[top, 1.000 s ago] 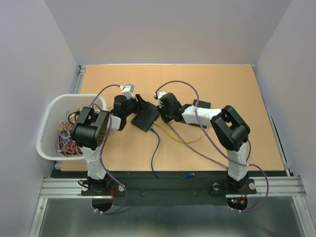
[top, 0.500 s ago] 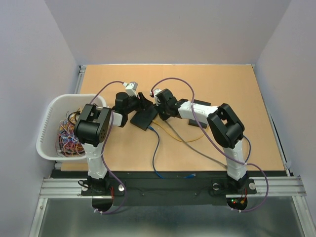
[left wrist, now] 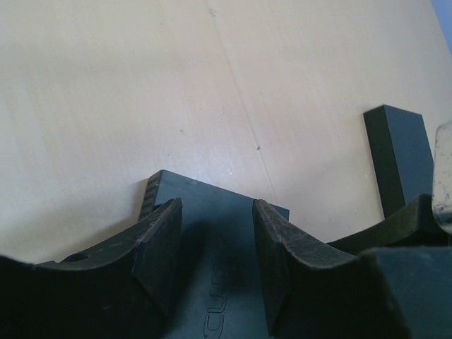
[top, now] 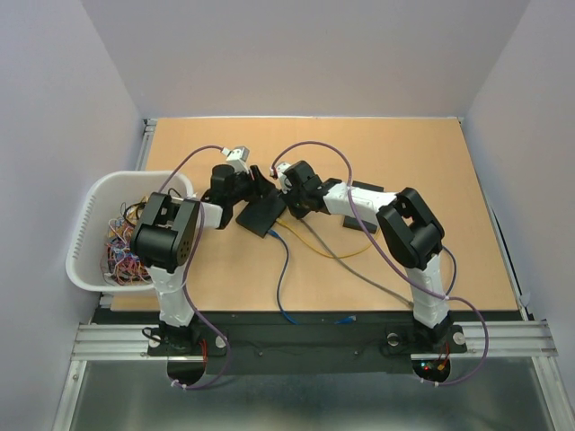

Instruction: Insert the plug into the switch port

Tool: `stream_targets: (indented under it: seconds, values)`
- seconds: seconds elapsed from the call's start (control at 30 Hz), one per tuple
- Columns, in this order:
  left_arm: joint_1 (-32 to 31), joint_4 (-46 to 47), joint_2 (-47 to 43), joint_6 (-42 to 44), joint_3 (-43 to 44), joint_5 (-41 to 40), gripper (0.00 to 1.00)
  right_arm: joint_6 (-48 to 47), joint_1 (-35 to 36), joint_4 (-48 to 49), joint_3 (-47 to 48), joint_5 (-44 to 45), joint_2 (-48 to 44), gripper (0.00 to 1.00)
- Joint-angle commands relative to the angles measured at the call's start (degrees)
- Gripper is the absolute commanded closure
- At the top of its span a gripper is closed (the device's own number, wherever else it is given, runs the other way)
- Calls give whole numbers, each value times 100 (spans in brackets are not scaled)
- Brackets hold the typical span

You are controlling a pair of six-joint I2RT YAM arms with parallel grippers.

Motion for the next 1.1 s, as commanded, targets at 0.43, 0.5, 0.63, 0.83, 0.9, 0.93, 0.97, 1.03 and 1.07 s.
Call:
stream_targets:
  seconds: [0.43, 0.5, 0.63, 0.83, 0.9, 0.93, 0.97, 1.03, 1.07]
  values:
    - [180, -714, 274, -198, 479, -513, 46, -186, 40, -231, 165, -184, 111, 100]
    - [180, -679, 344, -172, 506, -293, 48, -186, 32, -223, 191, -219, 120, 99]
    - [171, -644, 380, -58, 488, 50, 50, -212, 32, -223, 244, -280, 137, 99]
    - [127, -609, 450, 74, 497, 472, 52, -230, 32, -240, 481, -342, 155, 100]
    - [92, -600, 459, 109, 480, 560, 52, -239, 32, -266, 630, -342, 181, 100]
    - [66, -600, 459, 118, 488, 569, 52, -247, 32, -275, 674, -351, 173, 100]
    - [22, -600, 459, 136, 454, 578, 52, -265, 32, -328, 744, -351, 199, 100]
    - [-31, -600, 441, 136, 418, 569, 52, -283, 32, -415, 964, -351, 234, 100]
    - [-66, -600, 441, 110, 392, 543, 53, -283, 32, -451, 1026, -368, 269, 100]
